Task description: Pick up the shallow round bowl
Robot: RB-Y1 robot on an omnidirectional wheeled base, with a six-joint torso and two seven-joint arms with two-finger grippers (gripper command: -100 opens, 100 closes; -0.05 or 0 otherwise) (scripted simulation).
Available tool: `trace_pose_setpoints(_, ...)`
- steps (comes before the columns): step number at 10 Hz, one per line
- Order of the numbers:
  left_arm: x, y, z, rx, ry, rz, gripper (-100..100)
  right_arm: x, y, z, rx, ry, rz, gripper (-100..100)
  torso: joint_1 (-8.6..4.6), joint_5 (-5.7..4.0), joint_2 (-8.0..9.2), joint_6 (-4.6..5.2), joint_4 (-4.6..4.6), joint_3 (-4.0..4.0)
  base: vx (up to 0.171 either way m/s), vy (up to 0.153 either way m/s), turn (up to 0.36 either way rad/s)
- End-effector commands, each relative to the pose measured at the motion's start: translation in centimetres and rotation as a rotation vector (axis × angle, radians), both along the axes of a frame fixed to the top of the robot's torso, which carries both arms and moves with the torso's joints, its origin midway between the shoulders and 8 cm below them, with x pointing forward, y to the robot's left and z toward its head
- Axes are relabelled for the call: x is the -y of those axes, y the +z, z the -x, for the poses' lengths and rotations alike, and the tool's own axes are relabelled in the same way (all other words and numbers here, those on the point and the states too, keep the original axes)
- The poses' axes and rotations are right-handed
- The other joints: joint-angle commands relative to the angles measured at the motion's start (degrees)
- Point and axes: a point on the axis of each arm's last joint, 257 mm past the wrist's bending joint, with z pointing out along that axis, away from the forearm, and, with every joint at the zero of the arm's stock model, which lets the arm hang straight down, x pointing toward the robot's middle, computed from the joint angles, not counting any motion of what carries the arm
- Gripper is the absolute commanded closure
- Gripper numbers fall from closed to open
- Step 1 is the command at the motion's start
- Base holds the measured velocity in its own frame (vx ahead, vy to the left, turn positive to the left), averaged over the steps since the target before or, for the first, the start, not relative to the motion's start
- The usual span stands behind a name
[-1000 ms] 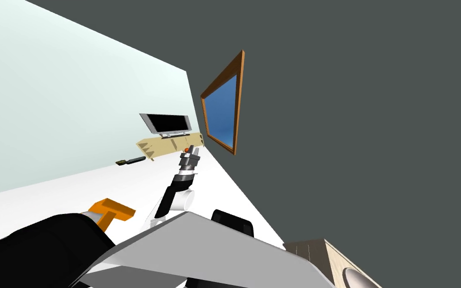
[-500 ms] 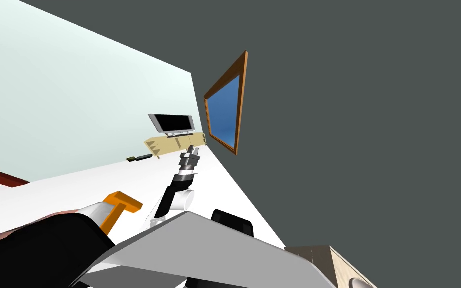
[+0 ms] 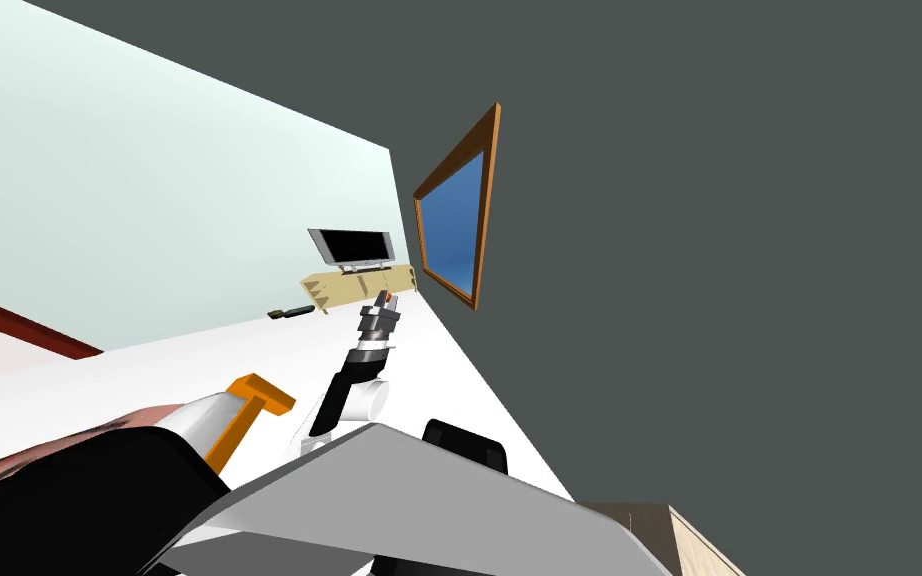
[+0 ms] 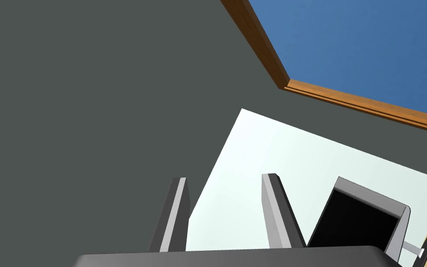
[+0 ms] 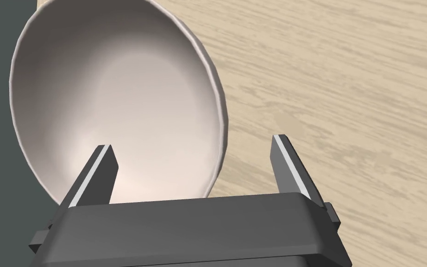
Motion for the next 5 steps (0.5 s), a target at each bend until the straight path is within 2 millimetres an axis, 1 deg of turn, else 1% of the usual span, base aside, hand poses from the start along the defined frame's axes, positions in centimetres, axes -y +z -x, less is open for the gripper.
trace_pose_setpoints(1, 0.0, 0.0, 0.0, 0.000, 0.000, 0.000, 0, 0.0, 0.0, 0.0, 0.000, 0.000, 0.000, 0, 0.00, 0.00, 0.00, 0.00, 0.00, 0.00, 0.000, 0.000, 0.000)
trace_pose_setpoints(2, 0.0, 0.0, 0.0, 0.000, 0.000, 0.000, 0, -0.4, -0.8, 0.5, -0.027, 0.028, -0.008, -100, 0.02, 0.00, 0.00, 0.00, 0.00, 0.00, -0.061, 0.008, 0.332)
trace_pose_setpoints(3, 0.0, 0.0, 0.0, 0.000, 0.000, 0.000, 0, -1.2, -1.4, 0.8, -0.038, 0.033, -0.027, -100, 0.04, 0.01, 0.14, -0.09, 0.04, 0.08, -0.065, 0.015, 0.193)
trace_pose_setpoints(5, 0.0, 0.0, 0.0, 0.000, 0.000, 0.000, 0, -1.5, -1.6, 0.7, -0.014, 0.002, -0.043, -100, 0.03, 0.01, 0.16, 0.03, 0.03, 0.09, -0.029, -0.005, -0.025)
